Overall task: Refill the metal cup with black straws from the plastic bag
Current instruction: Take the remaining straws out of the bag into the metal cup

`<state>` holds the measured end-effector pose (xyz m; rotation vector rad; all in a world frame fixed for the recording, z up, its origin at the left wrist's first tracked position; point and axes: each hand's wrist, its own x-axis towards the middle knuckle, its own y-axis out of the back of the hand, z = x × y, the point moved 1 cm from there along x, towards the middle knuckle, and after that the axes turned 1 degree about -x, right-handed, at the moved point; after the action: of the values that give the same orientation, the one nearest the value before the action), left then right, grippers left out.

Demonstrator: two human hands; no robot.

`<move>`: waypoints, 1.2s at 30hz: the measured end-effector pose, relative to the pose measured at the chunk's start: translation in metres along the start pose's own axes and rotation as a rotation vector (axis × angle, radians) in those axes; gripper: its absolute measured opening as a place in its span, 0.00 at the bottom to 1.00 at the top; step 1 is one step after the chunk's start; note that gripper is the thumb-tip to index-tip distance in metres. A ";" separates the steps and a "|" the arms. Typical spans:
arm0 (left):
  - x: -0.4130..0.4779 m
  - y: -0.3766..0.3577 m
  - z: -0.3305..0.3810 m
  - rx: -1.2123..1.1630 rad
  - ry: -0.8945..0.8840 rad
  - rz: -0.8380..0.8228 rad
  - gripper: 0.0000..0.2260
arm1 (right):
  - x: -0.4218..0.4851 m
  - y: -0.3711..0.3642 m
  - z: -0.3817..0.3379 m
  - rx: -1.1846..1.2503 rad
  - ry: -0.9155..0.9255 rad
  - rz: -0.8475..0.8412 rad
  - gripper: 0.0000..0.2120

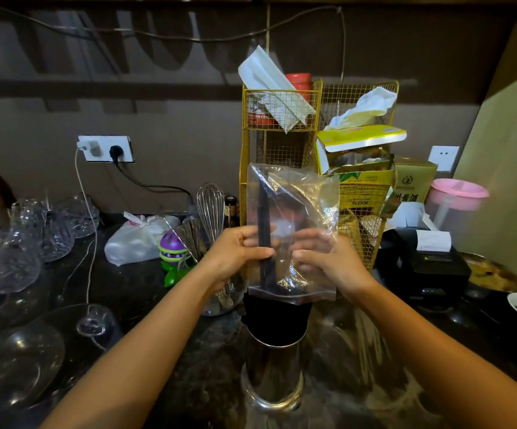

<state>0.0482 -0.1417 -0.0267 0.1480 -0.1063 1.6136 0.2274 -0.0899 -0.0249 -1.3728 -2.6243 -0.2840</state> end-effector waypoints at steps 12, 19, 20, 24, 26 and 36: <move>-0.004 -0.003 0.015 0.041 -0.046 -0.006 0.12 | -0.004 0.006 -0.011 -0.011 0.017 0.043 0.09; -0.006 -0.008 0.031 0.065 -0.093 0.020 0.13 | -0.005 0.008 -0.024 -0.016 0.053 0.060 0.08; -0.007 -0.009 0.033 0.067 -0.100 0.023 0.13 | -0.006 0.008 -0.025 -0.022 0.056 0.062 0.08; -0.010 -0.014 0.038 0.064 -0.119 0.026 0.12 | -0.007 0.007 -0.030 -0.018 0.046 0.076 0.08; -0.011 -0.015 0.039 0.060 -0.124 0.026 0.11 | -0.008 0.007 -0.032 -0.019 0.049 0.079 0.09; -0.020 -0.014 0.027 0.088 -0.080 0.071 0.14 | -0.013 0.008 -0.030 -0.108 0.012 0.059 0.08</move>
<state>0.0642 -0.1651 -0.0037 0.2799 -0.1031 1.6840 0.2428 -0.1032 0.0023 -1.4745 -2.5876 -0.4300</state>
